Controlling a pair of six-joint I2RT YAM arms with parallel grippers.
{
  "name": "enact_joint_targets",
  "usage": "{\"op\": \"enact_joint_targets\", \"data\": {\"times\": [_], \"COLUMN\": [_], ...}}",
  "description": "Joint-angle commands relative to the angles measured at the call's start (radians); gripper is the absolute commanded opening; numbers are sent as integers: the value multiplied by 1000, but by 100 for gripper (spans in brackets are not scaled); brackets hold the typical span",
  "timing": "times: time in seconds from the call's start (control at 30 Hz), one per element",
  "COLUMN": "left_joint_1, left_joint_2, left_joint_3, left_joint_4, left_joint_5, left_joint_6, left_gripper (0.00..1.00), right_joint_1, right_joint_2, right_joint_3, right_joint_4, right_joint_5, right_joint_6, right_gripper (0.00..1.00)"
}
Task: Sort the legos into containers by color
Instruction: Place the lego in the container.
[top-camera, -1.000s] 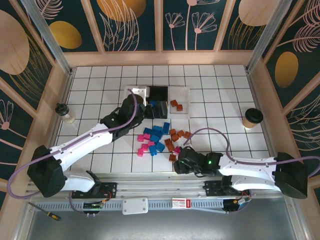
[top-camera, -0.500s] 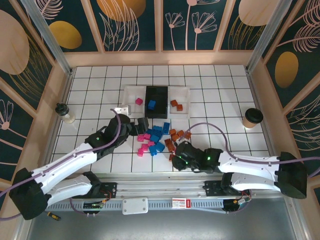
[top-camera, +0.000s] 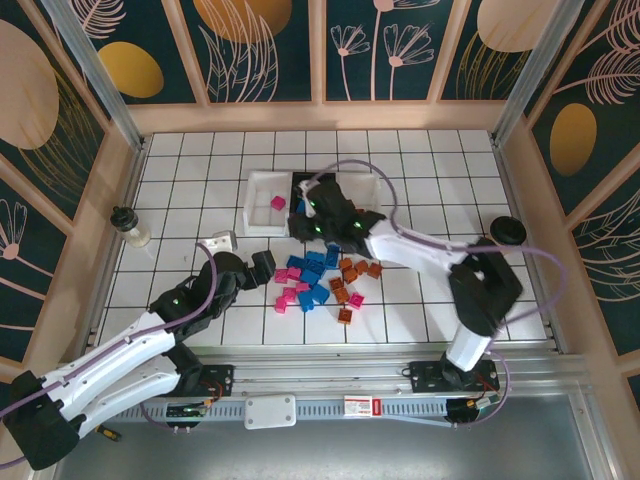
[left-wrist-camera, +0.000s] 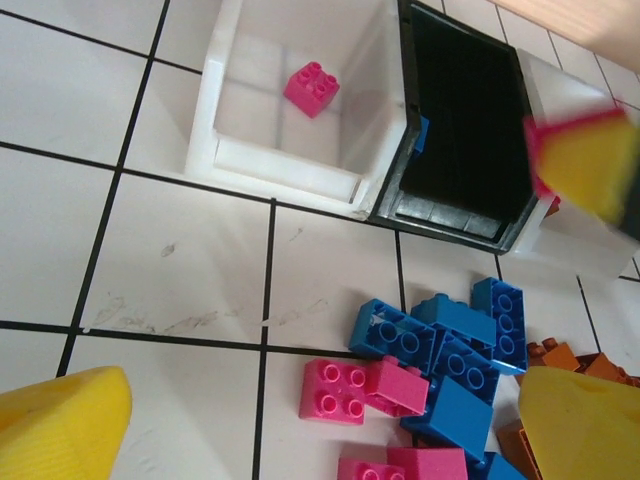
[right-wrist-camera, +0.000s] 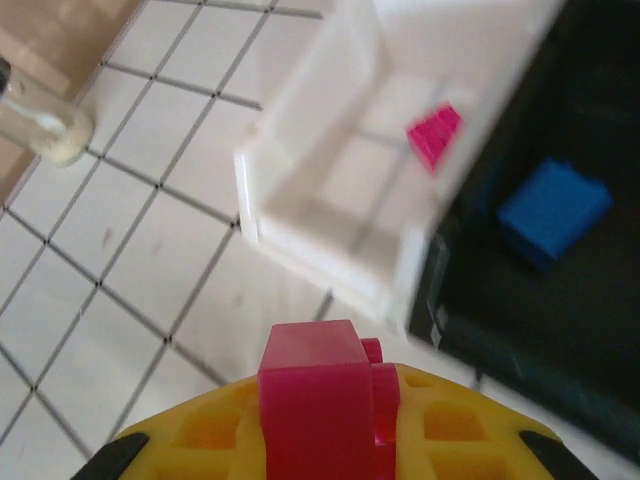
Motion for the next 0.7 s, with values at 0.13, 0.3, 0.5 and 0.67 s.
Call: {"op": "enact_joint_targets", "data": {"times": [0.13, 0.3, 0.5, 0.67], "left_joint_1": [4, 4, 4, 4], "left_joint_2": [0, 13, 35, 119], "left_joint_3": [-36, -35, -35, -14], "left_joint_4": [10, 20, 46, 40], "left_joint_5": [30, 52, 107, 238], "left_joint_6": [-37, -21, 10, 67], "left_gripper": [99, 99, 99, 85], "right_joint_1": [-28, -45, -49, -49], "right_joint_2": [301, 403, 317, 94], "right_joint_3": [359, 520, 491, 180], "right_joint_4": [-53, -91, -84, 20], "right_joint_5": [-35, -32, -33, -24], "right_joint_6": [-42, -45, -52, -32], "right_gripper": [21, 50, 58, 59]}}
